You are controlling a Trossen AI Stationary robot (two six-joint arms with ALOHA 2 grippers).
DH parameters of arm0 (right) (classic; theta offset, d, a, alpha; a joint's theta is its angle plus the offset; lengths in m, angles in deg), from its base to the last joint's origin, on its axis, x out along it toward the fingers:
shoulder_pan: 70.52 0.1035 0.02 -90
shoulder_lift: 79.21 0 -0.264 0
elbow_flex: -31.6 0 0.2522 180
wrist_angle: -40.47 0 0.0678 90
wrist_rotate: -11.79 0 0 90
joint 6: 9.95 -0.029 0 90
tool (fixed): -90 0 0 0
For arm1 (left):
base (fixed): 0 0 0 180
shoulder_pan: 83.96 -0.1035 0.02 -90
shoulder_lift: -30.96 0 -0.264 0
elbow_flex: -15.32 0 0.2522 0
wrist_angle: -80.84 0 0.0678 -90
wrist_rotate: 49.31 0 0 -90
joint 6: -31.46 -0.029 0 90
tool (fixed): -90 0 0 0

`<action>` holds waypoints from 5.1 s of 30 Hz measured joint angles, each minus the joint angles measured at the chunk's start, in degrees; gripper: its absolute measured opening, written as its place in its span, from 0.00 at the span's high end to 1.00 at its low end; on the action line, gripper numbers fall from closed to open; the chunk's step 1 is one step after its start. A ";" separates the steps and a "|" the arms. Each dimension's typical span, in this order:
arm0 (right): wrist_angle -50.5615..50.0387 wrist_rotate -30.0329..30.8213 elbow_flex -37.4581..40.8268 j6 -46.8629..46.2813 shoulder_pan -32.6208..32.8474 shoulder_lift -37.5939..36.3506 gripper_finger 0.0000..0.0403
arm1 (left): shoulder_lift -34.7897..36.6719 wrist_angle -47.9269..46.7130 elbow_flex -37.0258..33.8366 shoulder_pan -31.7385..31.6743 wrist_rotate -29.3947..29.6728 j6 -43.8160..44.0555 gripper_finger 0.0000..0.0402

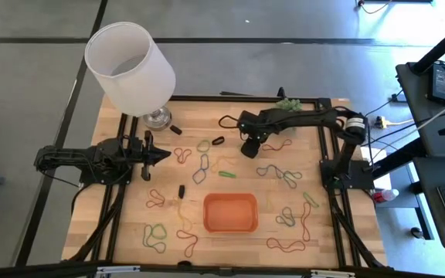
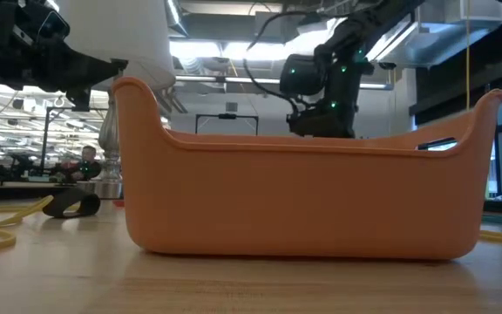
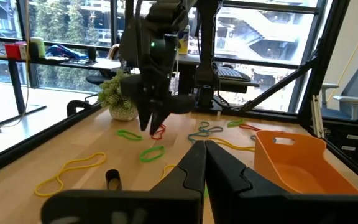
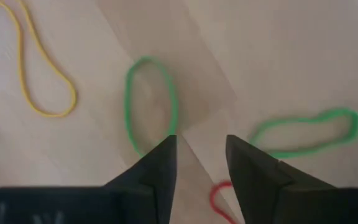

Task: Pick and place rubber bands into bin
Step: Put the green rubber band into the orange bin, then put the black rubber band into the orange bin

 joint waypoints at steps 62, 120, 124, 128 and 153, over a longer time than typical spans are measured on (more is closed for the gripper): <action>-8.22 3.03 -34.97 -48.47 41.87 23.21 1.00 | 0.02 -0.02 0.00 0.00 0.00 -0.01 0.99; -13.22 -0.72 -34.97 -57.48 41.57 23.86 0.75 | 0.01 -0.01 0.00 0.00 0.00 0.00 0.99; -13.32 -0.97 -34.82 -57.67 41.28 23.86 0.75 | 0.02 -0.01 0.00 0.00 0.00 0.00 0.99; -13.29 -0.84 -34.80 -57.28 40.97 23.86 0.75 | 0.00 -0.02 0.00 0.00 0.02 -0.02 0.99; -14.26 0.31 -38.42 -54.92 39.86 23.79 0.89 | 0.01 0.00 0.00 0.00 0.00 -0.01 0.99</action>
